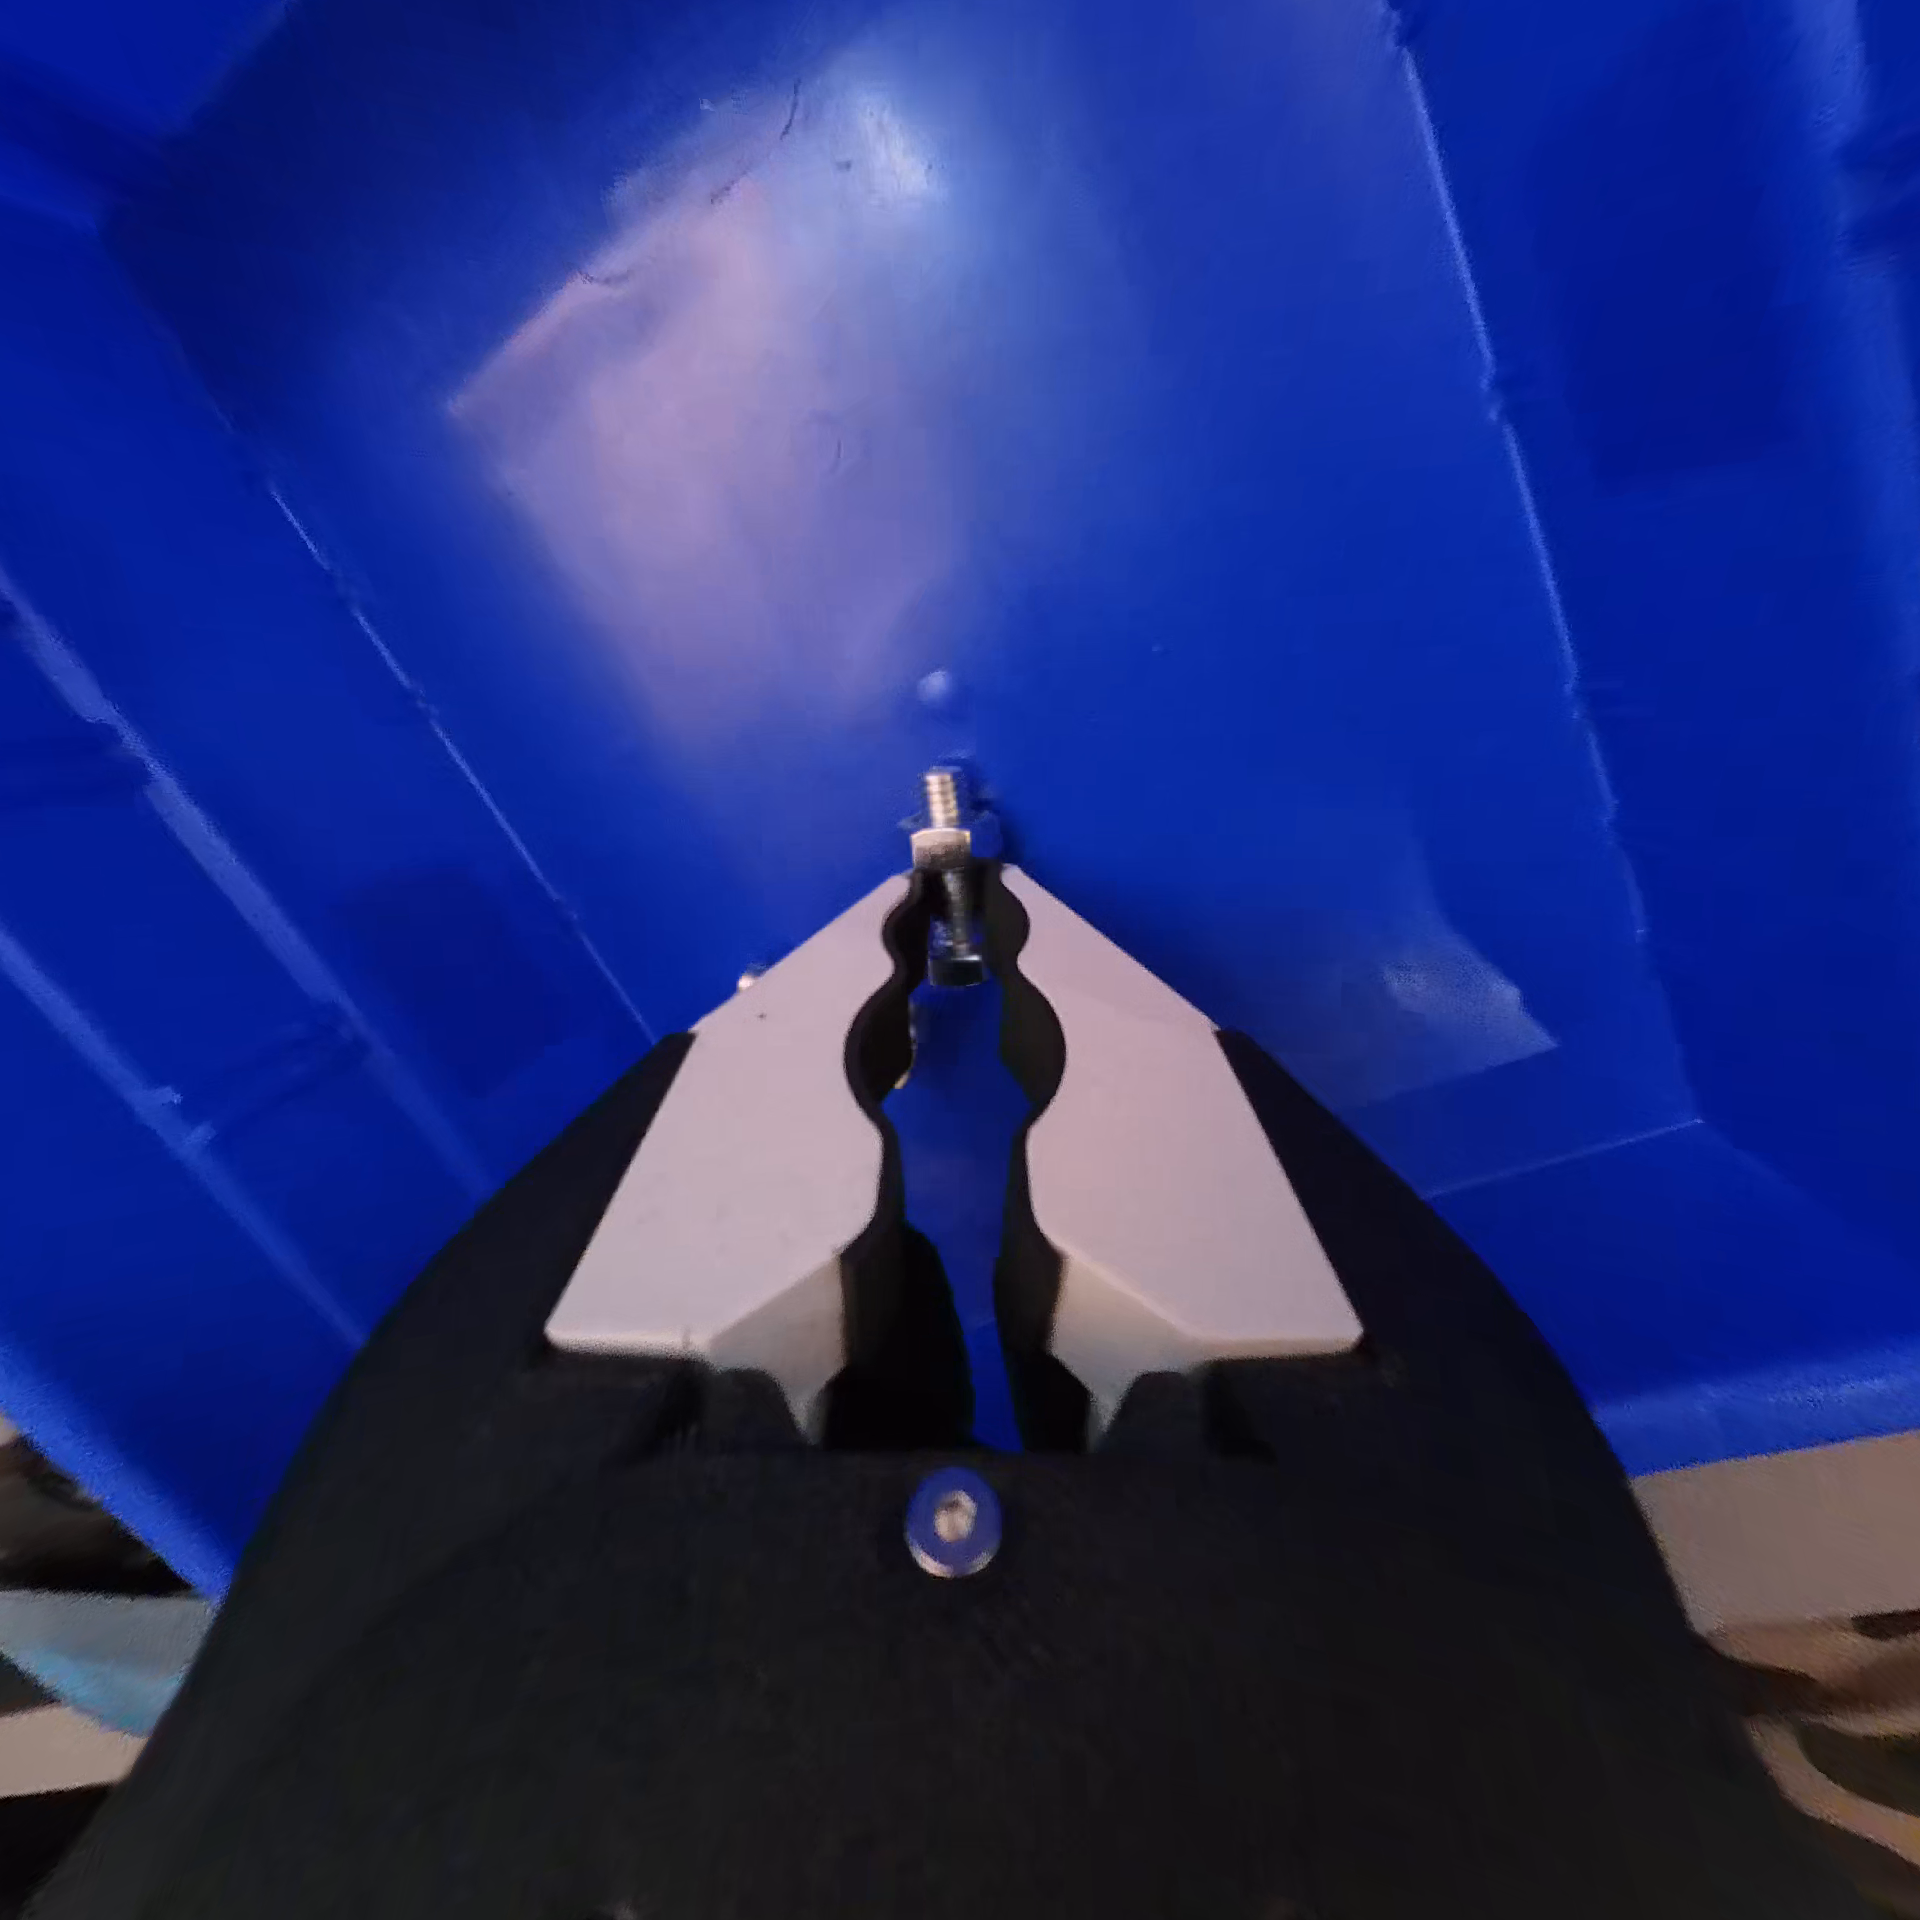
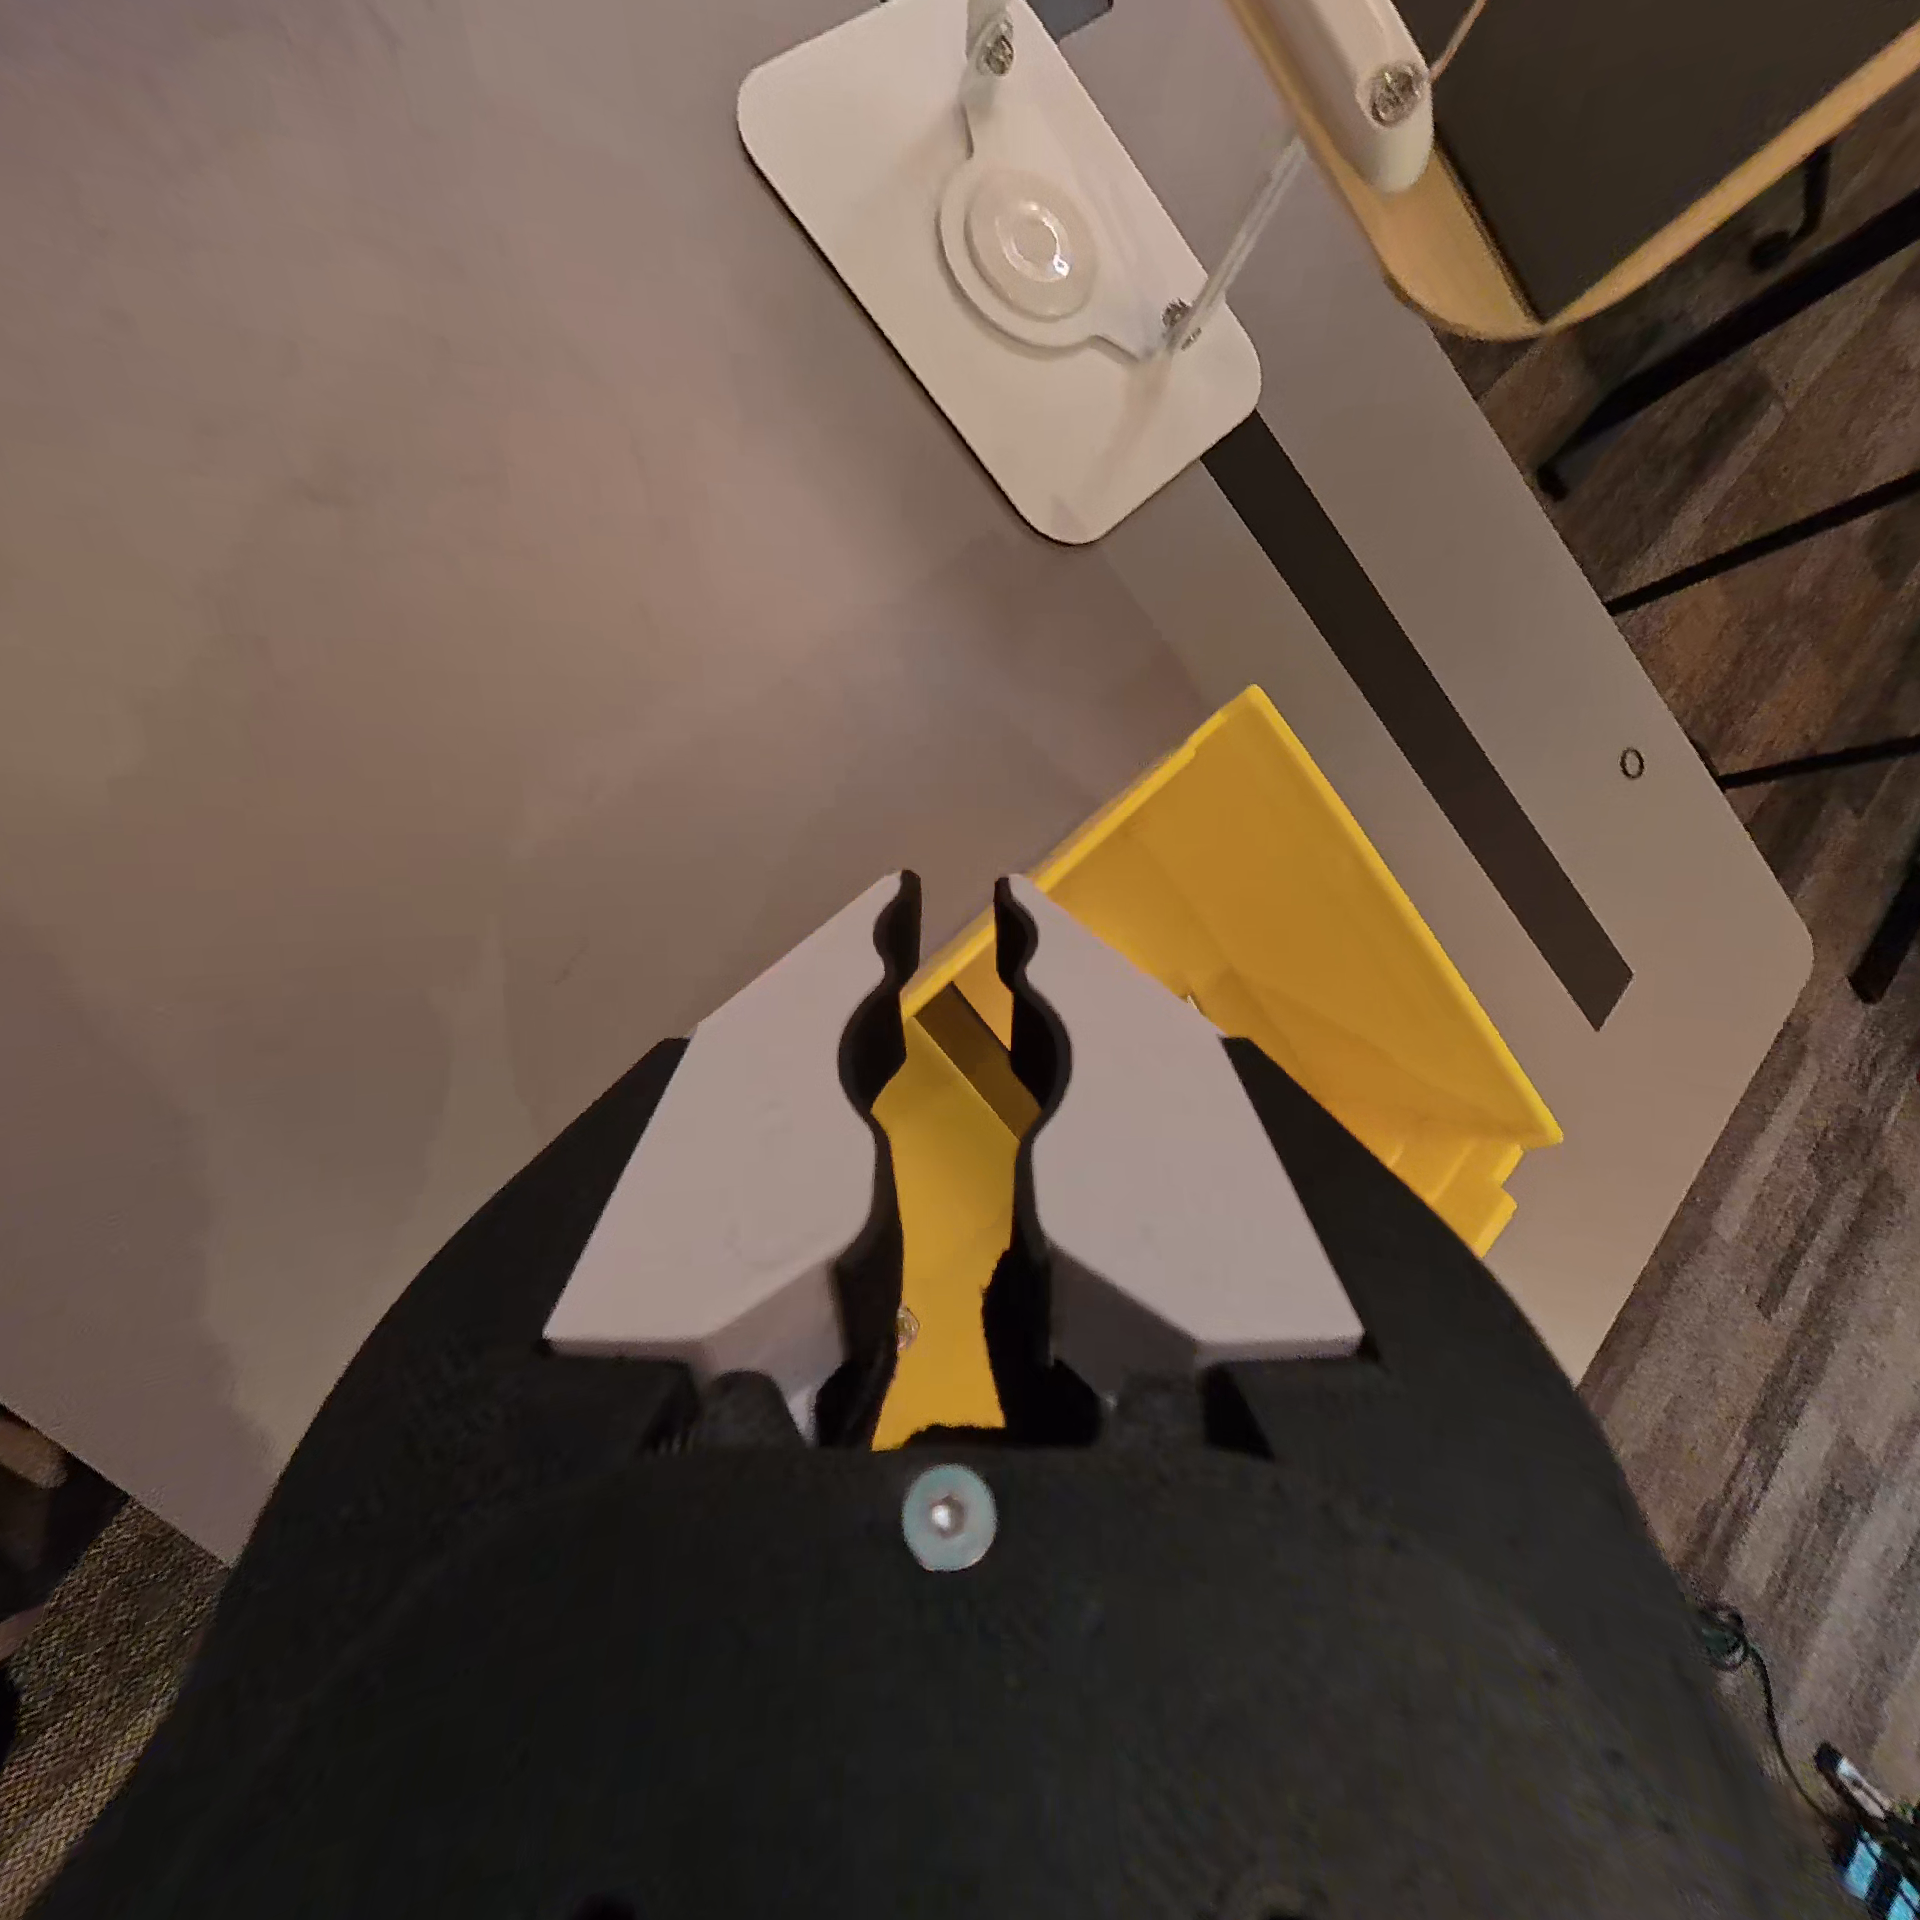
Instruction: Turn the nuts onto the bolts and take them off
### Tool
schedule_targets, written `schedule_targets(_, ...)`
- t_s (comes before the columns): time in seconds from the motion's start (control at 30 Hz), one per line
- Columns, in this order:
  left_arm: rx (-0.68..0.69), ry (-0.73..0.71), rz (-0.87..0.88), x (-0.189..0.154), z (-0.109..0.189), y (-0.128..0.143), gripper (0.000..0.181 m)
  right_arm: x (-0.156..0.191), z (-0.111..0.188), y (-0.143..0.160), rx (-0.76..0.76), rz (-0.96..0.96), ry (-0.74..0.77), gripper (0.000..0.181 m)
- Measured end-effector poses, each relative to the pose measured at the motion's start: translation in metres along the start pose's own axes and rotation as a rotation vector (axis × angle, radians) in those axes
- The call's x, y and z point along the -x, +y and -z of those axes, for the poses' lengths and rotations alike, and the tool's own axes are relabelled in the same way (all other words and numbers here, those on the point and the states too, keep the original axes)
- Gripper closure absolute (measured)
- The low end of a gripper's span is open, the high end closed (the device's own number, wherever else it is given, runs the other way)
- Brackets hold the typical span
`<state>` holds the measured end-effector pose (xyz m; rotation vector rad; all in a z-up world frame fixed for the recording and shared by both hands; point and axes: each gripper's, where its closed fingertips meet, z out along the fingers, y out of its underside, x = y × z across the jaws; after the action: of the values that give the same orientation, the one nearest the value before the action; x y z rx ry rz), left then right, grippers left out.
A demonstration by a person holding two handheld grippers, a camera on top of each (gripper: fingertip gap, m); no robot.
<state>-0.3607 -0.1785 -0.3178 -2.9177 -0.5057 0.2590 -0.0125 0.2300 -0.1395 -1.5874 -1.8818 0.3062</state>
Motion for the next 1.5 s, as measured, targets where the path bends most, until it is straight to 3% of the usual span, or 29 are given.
schedule_targets(0.1, -0.047, -0.028, -0.036, -0.003, 0.004, -0.005, 0.173, 0.014, 0.003, -0.015, -0.045, 0.025, -0.022, 0.169)
schedule_targets(0.2, -0.177, -0.068, -0.066, -0.005, 0.028, -0.02, 0.173, 0.039, 0.009, -0.04, -0.131, 0.045, -0.074, 0.165)
schedule_targets(0.33, -0.482, -0.102, -0.159, -0.029, 0.095, -0.062, 0.174, 0.096, 0.019, -0.089, -0.325, 0.04, -0.264, 0.163)
schedule_targets(0.47, -0.77, -0.159, -0.354, -0.08, 0.172, -0.101, 0.174, 0.144, 0.026, -0.131, -0.479, -0.047, -0.474, 0.157)
schedule_targets(0.57, -0.918, -0.167, -0.482, -0.131, 0.205, -0.121, 0.174, 0.171, 0.026, -0.154, -0.544, -0.113, -0.595, 0.153)
schedule_targets(0.77, -1.002, -0.21, -0.656, -0.21, 0.21, -0.134, 0.174, 0.194, 0.014, -0.17, -0.585, -0.25, -0.694, 0.147)
schedule_targets(0.83, -0.997, -0.16, -0.689, -0.231, 0.203, -0.133, 0.174, 0.2, 0.008, -0.168, -0.569, -0.279, -0.731, 0.146)
schedule_targets(1.03, -0.99, -0.194, -0.731, -0.248, 0.197, -0.134, 0.174, 0.207, -0.009, -0.159, -0.529, -0.314, -0.757, 0.152)
schedule_targets(1.3, -0.986, -0.3, -0.772, -0.252, 0.193, -0.137, 0.174, 0.21, -0.014, -0.154, -0.526, -0.445, -0.902, 0.165)
schedule_targets(1.4, -0.985, -0.251, -0.754, -0.255, 0.19, -0.137, 0.173, 0.209, -0.017, -0.151, -0.52, -0.422, -0.888, 0.165)
schedule_targets(1.5, -1.012, -0.15, -0.71, -0.256, 0.196, -0.135, 0.158, 0.201, -0.019, -0.148, -0.504, -0.369, -0.823, 0.165)
